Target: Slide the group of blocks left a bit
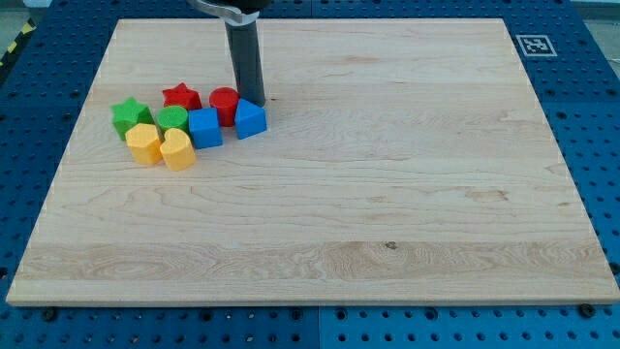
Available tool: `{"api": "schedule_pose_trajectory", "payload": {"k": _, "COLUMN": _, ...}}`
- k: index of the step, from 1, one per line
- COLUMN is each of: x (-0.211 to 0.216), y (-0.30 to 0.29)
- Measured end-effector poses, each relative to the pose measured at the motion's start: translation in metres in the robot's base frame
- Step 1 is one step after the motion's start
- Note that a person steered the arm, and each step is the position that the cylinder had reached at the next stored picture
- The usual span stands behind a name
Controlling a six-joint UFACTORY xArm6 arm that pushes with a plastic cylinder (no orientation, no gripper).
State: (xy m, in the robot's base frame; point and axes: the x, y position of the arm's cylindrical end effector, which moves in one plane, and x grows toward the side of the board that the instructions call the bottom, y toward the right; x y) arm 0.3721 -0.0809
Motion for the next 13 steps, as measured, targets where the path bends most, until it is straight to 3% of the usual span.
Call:
{"api": "schedule_pose_trajectory", "payload": {"k": 4, "x": 0.013, "y": -0.036}}
{"api": "schedule_pose_trajectory", "payload": {"k": 5, "x": 0.011, "y": -0.012}}
{"api": "schedule_pose_trajectory", "payload": {"k": 6, "x": -0.001, "y": 0.050}}
{"api": "schedule_pose_trajectory", "payload": {"k": 7, "x": 0.032, "y": 0.068}}
{"api": "schedule_pose_trajectory", "payload": {"k": 9, "x": 0.056, "y": -0.008}}
{"api": "schedule_pose_trajectory", "payload": {"k": 13, "x": 0.056, "y": -0.038}}
